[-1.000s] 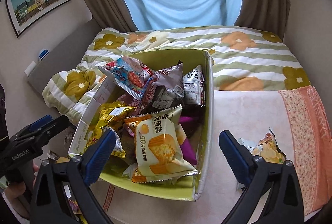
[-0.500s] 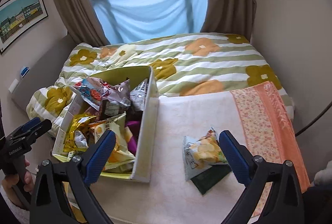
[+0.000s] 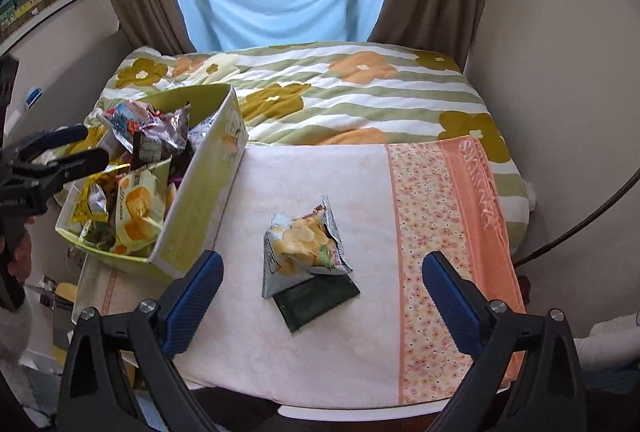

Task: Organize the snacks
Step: 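Move both tools over the last potato chip bag and green packet, then grasp the silver potato chip bag with the left tool while the right tool grasps the dark green packet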

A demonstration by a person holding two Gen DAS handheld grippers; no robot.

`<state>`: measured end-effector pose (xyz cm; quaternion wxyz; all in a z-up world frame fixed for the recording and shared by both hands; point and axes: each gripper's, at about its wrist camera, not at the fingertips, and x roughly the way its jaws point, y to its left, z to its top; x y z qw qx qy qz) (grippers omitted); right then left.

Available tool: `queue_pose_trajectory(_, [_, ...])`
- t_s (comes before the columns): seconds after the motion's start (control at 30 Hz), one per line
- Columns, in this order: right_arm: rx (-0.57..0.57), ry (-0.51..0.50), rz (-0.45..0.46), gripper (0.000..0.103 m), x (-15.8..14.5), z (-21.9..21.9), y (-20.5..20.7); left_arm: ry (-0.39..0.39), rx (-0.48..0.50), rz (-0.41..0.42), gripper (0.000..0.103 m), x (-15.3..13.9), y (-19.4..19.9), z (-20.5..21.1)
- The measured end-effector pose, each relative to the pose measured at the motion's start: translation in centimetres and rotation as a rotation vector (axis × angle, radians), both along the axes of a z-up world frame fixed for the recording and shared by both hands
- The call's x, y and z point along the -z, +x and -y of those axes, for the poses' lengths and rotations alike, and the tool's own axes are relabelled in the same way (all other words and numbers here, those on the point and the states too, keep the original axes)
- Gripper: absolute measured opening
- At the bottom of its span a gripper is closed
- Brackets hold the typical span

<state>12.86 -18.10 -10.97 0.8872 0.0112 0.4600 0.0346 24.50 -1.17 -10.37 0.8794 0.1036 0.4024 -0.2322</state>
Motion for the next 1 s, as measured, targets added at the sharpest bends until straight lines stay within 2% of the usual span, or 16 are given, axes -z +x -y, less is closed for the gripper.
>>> queue_pose_trajectory(0.23, [-0.108,-0.039,-0.044,0.099,3.7,1.9,-0.5,0.218,0.276,-0.078,0.101,2.6,1.5,9.7])
queue_pose_trajectory(0.43, [-0.217,-0.042,-0.076,0.102,6.9,2.4,-0.4,0.376,0.42,-0.188,0.101,6.4,3.9,15.5])
queue_pose_trajectory(0.63, [-0.284,-0.038,-0.118,0.102,9.9,2.6,-0.2,0.511,0.539,-0.315,0.101,11.4,5.4,18.1])
queue_pose_trajectory(0.9, [-0.355,-0.036,-0.078,0.102,13.2,1.1,-0.1,0.706,0.708,-0.379,0.101,17.1,5.3,21.5])
queue_pose_trajectory(1.0, [-0.381,-0.052,-0.076,0.102,14.4,0.0,0.1,0.741,0.718,-0.395,0.101,18.6,5.6,22.1])
